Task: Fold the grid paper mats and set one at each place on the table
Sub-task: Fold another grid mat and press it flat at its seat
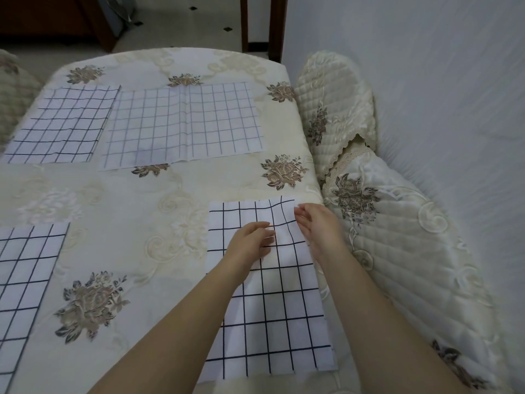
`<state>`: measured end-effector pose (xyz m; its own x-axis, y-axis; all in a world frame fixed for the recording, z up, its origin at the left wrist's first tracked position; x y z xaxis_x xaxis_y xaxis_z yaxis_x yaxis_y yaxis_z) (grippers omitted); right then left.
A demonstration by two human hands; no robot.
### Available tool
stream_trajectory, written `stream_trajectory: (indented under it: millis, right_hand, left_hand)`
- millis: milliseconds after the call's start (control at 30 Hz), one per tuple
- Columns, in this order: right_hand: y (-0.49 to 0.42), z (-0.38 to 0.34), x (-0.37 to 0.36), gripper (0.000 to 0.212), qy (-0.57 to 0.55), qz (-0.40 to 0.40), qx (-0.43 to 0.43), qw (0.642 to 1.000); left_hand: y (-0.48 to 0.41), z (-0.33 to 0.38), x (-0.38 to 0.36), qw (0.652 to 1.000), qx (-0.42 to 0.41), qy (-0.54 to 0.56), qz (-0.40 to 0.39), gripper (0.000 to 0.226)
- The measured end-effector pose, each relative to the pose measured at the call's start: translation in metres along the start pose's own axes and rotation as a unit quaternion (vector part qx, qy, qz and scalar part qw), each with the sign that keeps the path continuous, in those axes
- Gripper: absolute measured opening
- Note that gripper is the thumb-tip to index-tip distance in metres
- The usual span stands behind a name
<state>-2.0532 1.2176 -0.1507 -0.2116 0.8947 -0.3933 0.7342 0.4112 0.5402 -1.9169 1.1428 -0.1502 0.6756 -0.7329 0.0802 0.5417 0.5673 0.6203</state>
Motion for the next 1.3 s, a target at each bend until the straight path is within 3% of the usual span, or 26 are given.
stream_trajectory:
  millis: [300, 467, 600, 700, 800, 1000, 1300]
  right_hand:
    - [-0.026, -0.003, 0.011, 0.032, 0.022, 0.031, -0.021, 0.999]
    - [-0.026, -0.011, 0.022, 0.03, 0.021, 0.056, -0.009, 0.998]
    - [-0.023, -0.018, 0.031, 0.029, 0.01, 0.057, -0.014, 0.998]
    - [-0.016, -0.019, 0.035, 0.025, 0.037, 0.042, -0.039, 0.998]
    - [-0.01, -0.019, 0.036, 0.021, 0.081, 0.037, -0.059, 0.994]
    - [-0.003, -0.011, 0.038, 0.007, 0.148, 0.042, -0.112, 0.982]
    - [0.016, 0.004, 0.049, 0.022, 0.258, 0.017, -0.13, 0.957]
  left_hand:
    - [-0.008, -0.006, 0.015, 0.999, -0.007, 0.025, 0.025, 0.025]
    - [-0.009, -0.002, 0.024, 0.997, -0.014, 0.057, 0.056, 0.022]
    - [-0.011, 0.004, 0.05, 0.99, -0.036, 0.053, 0.129, 0.021]
    - [-0.01, 0.007, 0.073, 0.976, -0.05, -0.014, 0.209, 0.017]
    - [-0.006, 0.004, 0.091, 0.957, -0.035, -0.092, 0.272, 0.028]
    - [0.001, -0.017, 0.1, 0.969, 0.023, -0.098, 0.226, 0.031]
    - [0.016, -0.034, 0.098, 0.973, 0.039, -0.094, 0.207, 0.019]
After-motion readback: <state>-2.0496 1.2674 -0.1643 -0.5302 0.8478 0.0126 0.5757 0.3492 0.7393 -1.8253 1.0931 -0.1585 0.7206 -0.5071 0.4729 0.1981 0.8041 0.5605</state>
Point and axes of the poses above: each hand's wrist, its own y-axis away from the middle knuckle, its own x-axis out of the back of the hand, z = x × y, the point moved 2 cm from there along -y, towards the middle knuckle, and after that the axes turned 15 degrees about -y, right-handed, at the moved point
